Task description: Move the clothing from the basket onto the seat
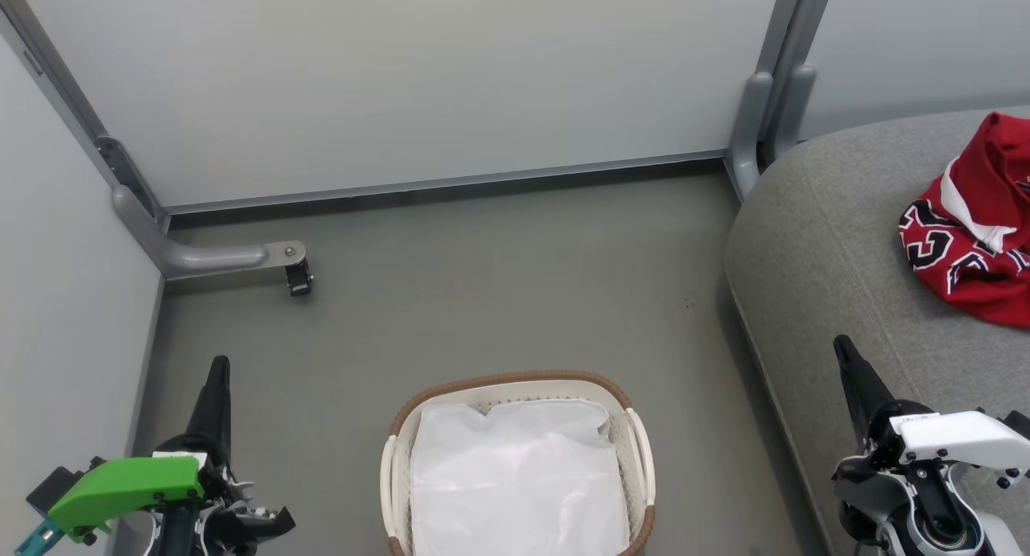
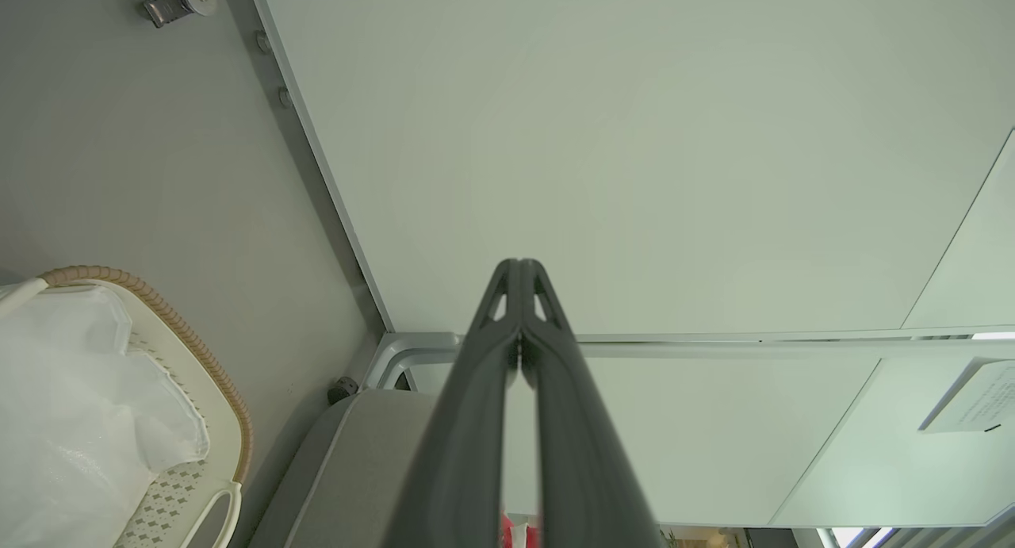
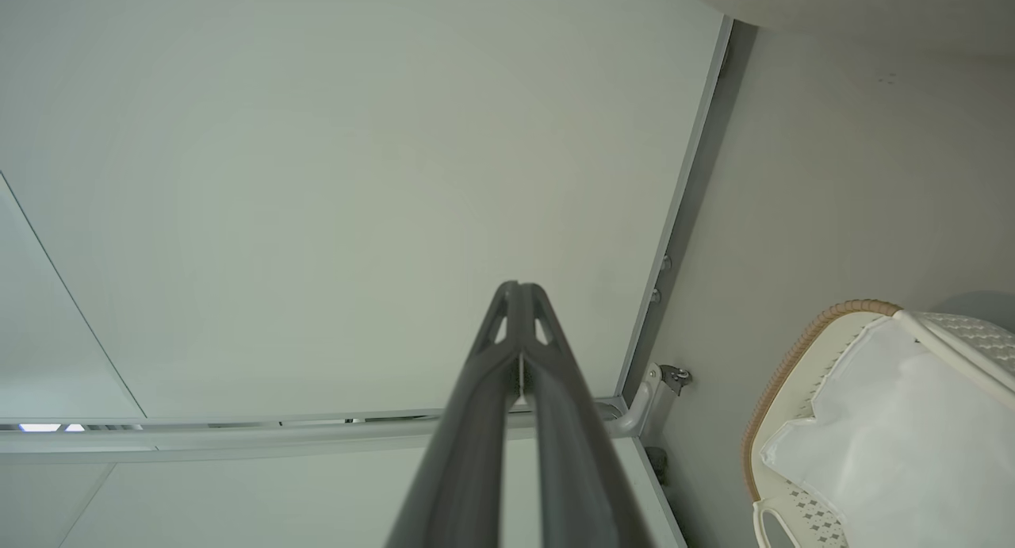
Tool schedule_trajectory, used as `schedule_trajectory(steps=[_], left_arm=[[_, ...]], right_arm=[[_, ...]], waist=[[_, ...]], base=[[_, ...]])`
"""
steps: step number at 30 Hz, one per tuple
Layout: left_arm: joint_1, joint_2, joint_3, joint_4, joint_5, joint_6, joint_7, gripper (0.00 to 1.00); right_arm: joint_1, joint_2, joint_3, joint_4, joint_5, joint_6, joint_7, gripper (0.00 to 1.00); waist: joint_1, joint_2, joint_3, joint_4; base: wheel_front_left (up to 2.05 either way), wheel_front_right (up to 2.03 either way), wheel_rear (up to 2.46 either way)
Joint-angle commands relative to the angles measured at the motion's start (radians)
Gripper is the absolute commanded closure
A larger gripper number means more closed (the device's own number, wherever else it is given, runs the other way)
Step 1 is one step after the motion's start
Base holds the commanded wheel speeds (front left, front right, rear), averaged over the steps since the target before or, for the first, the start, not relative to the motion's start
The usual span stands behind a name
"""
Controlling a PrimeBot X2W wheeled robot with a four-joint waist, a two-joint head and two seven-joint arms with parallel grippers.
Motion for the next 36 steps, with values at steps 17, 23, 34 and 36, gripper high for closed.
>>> schedule_trajectory(steps=[17, 23, 34, 36], left_arm=[[-0.017, 0.007, 0.008, -0.008, -0.043, -0.009, 0.013, 1.0], [-0.017, 0.007, 0.008, -0.009, -0.043, -0.009, 0.013, 1.0], [-0.017, 0.007, 0.008, -0.009, -0.043, -0.009, 0.013, 1.0], [-0.017, 0.007, 0.008, -0.009, -0.043, -0.009, 0.013, 1.0]], right_arm=[[0.011, -0.006, -0.007, -0.011, 0.045, 0.0, 0.012, 1.0], [0.011, -0.006, -0.007, -0.011, 0.045, 0.0, 0.012, 1.0], [0.011, -0.006, -0.007, -0.011, 0.045, 0.0, 0.012, 1.0], [0.011, -0.006, -0.007, -0.011, 0.045, 0.0, 0.012, 1.0]], waist=[[0.0, 0.0, -0.001, 0.0], [0.0, 0.0, -0.001, 0.0], [0.0, 0.0, -0.001, 0.0], [0.0, 0.0, -0.001, 0.0]], base=[[0.0, 0.0, 0.0], [0.0, 0.0, 0.0], [0.0, 0.0, 0.0], [0.0, 0.0, 0.0]])
